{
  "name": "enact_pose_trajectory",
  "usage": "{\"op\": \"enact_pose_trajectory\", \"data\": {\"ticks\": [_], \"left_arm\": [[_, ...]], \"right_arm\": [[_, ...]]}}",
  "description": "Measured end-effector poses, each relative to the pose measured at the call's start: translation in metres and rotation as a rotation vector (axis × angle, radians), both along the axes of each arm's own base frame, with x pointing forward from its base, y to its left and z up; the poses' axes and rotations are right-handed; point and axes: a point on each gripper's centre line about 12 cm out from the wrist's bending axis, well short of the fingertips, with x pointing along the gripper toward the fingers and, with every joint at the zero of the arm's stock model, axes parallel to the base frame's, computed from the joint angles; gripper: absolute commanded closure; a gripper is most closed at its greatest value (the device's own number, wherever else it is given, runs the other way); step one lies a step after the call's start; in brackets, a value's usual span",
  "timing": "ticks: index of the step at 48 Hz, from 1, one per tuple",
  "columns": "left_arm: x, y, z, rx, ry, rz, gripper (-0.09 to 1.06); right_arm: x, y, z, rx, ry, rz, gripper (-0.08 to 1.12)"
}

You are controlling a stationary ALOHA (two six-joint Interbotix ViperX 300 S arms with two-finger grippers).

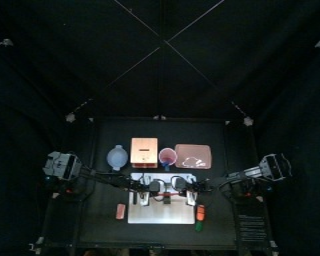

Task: Place sushi on board then cut the sushi with the knife then place the pieces on the plate
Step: Cut the sushi into 4 pieces

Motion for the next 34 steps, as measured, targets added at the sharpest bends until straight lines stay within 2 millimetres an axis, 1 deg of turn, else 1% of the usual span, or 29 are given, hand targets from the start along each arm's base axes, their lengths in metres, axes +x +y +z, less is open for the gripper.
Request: {"op": "enact_pose_trajectory", "data": {"ticks": [12,28,34], "left_arm": [[0.001,-0.001,-0.008,0.002,0.018,-0.001,0.55],[0.002,-0.001,-0.027,-0.009,0.062,0.017,0.55],[0.002,-0.002,-0.028,-0.022,0.066,0.026,0.55]], "right_arm": [[0.001,0.000,-0.009,0.005,0.027,-0.008,0.71],[0.002,0.004,-0.031,0.018,0.096,-0.017,0.71],[0.002,0.007,-0.035,0.025,0.109,-0.017,0.71]]}}
